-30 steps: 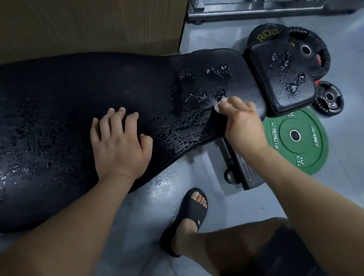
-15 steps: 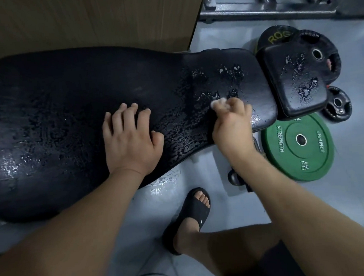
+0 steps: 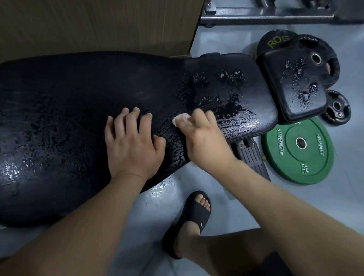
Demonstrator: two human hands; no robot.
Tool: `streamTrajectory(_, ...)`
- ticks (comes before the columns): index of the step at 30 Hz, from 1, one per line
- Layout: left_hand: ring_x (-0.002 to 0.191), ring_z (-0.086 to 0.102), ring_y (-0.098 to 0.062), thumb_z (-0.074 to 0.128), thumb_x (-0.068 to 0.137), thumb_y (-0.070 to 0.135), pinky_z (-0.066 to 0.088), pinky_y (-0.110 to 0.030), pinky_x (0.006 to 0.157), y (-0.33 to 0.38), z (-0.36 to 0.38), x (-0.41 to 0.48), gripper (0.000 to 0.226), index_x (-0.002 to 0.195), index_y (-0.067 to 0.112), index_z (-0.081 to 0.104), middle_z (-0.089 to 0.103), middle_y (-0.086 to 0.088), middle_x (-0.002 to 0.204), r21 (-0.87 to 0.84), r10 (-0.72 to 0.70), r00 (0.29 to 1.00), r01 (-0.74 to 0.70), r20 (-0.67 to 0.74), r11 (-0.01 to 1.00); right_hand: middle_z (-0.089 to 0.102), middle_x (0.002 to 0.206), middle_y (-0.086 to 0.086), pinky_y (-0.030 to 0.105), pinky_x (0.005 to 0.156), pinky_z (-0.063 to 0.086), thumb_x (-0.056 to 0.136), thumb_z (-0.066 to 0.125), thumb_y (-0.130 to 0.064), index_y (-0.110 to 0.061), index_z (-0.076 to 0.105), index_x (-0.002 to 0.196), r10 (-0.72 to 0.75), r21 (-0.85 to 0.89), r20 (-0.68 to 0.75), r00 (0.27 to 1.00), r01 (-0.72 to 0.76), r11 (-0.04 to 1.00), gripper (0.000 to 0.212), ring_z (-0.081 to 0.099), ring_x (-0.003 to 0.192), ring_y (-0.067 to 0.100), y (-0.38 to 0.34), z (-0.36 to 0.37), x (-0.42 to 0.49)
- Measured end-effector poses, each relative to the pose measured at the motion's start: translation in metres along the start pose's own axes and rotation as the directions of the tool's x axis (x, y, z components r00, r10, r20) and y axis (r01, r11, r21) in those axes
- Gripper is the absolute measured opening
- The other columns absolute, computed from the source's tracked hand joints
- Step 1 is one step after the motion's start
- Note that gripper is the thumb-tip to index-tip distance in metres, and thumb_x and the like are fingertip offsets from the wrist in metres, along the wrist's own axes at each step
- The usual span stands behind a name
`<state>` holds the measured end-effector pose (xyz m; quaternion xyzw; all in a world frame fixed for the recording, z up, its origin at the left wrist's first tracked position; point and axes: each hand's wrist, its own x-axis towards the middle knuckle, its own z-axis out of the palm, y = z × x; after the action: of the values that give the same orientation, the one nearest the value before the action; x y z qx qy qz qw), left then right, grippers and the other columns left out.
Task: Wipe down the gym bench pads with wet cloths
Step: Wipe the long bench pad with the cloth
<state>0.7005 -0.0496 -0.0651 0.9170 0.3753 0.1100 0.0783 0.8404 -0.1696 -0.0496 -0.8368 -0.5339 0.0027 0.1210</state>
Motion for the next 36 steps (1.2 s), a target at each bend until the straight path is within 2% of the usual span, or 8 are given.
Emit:
streamTrajectory(2,0.143,0.037,-0.033,0.048,0.088,0.037,0.022,-0.058,0.121,0.0,0.0,0.0,0.051,0.135,0.018,0.056,0.051,-0.012,0.146,0.002,0.003,1.0,-0.003,0.001,1.0,0.051,0.102,0.012,0.035,0.071,0.041,0.085,0.054,0.006,-0.016,0.067,0.128,-0.012,-0.013,0.014,1.0,0.012,1.0,0.05,0.044,0.089,0.032,0.015,-0.002,0.004)
streamTrajectory(7,0.144,0.037,-0.032,0.046,0.088,0.039,0.02,-0.056,0.122,0.0,0.0,0.0,0.052,0.134,0.018,0.056,0.05,-0.011,0.147,0.005,-0.003,1.0,0.003,0.011,1.0,0.05,0.097,0.021,0.042,0.077,0.042,0.079,0.04,0.001,-0.012,0.07,0.121,0.411,-0.035,-0.122,0.903,-0.418,0.908,0.053,0.046,0.086,0.037,0.044,-0.007,0.025)
streamTrajectory(14,0.143,0.037,-0.032,0.045,0.088,0.039,0.02,-0.056,0.122,0.0,0.0,0.0,0.052,0.134,0.018,0.057,0.051,-0.011,0.146,0.006,-0.001,1.0,0.001,0.013,1.0,0.047,0.1,0.015,0.036,0.071,0.04,0.084,0.052,0.003,-0.016,0.065,0.129,0.011,-0.011,0.041,0.999,-0.011,1.0,0.052,0.044,0.09,0.033,0.012,-0.002,0.014)
streamTrajectory(19,0.144,0.037,-0.032,0.044,0.088,0.04,0.021,-0.056,0.122,-0.001,0.0,0.001,0.053,0.134,0.018,0.057,0.051,-0.011,0.146,0.007,-0.001,1.0,0.001,0.02,1.0,0.045,0.106,0.019,0.039,0.08,0.039,0.082,0.045,0.004,-0.016,0.061,0.132,0.449,-0.055,-0.048,0.892,-0.451,0.891,0.057,0.043,0.097,0.035,0.043,-0.007,0.037)
streamTrajectory(21,0.143,0.037,-0.032,0.045,0.087,0.039,0.021,-0.056,0.122,0.0,0.001,0.001,0.053,0.134,0.018,0.057,0.051,-0.011,0.146,0.002,-0.003,1.0,0.003,0.016,1.0,0.046,0.107,0.018,0.039,0.078,0.038,0.08,0.046,0.003,-0.014,0.061,0.13,0.381,-0.033,-0.032,0.924,-0.382,0.924,0.055,0.044,0.098,0.035,0.018,-0.003,0.037)
streamTrajectory(25,0.144,0.037,-0.032,0.046,0.087,0.039,0.021,-0.056,0.121,0.0,0.0,0.001,0.053,0.134,0.018,0.057,0.051,-0.011,0.147,0.008,-0.006,1.0,0.005,0.019,1.0,0.047,0.102,0.015,0.035,0.072,0.037,0.082,0.049,0.002,-0.013,0.063,0.132,0.005,-0.002,0.057,0.998,-0.005,1.0,0.053,0.044,0.09,0.034,0.0,0.001,0.022)
streamTrajectory(31,0.143,0.037,-0.032,0.044,0.088,0.039,0.021,-0.057,0.121,0.0,0.0,0.001,0.053,0.134,0.017,0.057,0.051,-0.011,0.146,0.004,-0.005,1.0,0.005,0.018,1.0,0.046,0.111,0.02,0.042,0.086,0.041,0.081,0.044,-0.001,-0.017,0.06,0.134,0.428,-0.088,-0.033,0.903,-0.43,0.899,0.058,0.044,0.101,0.037,0.042,-0.009,0.045)
streamTrajectory(36,0.144,0.036,-0.033,0.045,0.088,0.04,0.02,-0.056,0.122,0.0,0.0,0.001,0.053,0.136,0.018,0.055,0.049,-0.011,0.147,0.018,-0.003,0.999,0.003,0.039,1.0,0.046,0.102,0.016,0.036,0.072,0.038,0.084,0.044,-0.003,-0.015,0.062,0.132,0.076,0.005,0.052,0.996,-0.076,0.997,0.052,0.044,0.092,0.034,-0.004,0.003,0.033)
